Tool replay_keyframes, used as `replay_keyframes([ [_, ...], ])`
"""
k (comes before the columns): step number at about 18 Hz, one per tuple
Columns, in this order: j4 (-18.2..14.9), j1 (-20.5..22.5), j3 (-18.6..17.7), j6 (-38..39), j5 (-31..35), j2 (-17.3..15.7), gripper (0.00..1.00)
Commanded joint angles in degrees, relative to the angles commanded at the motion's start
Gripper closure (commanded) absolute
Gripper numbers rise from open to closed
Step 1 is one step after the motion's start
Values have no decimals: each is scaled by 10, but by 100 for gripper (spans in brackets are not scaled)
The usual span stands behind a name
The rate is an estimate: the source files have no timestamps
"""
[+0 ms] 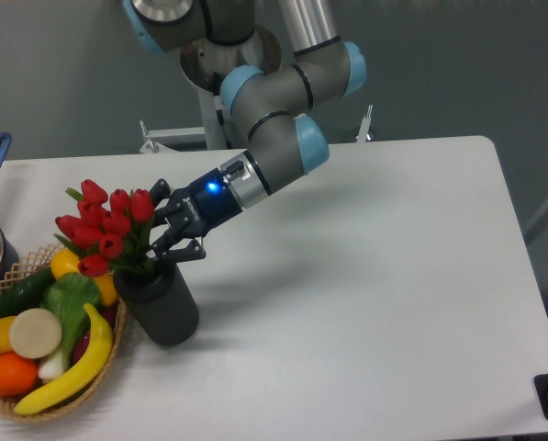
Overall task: Pick up the flowers from the vase
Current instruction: 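Lower the gripper around the tulip stems above the black vase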
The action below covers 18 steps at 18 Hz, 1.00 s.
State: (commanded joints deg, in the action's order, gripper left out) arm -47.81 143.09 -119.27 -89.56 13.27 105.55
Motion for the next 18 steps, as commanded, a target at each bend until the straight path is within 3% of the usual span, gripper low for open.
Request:
replay_keyframes([
  [6, -1, 15, 9, 18, 0, -1, 79],
  [13, -1, 23, 59, 110, -4, -3, 79],
  [18, 0, 29, 62, 125, -5, -8, 79],
])
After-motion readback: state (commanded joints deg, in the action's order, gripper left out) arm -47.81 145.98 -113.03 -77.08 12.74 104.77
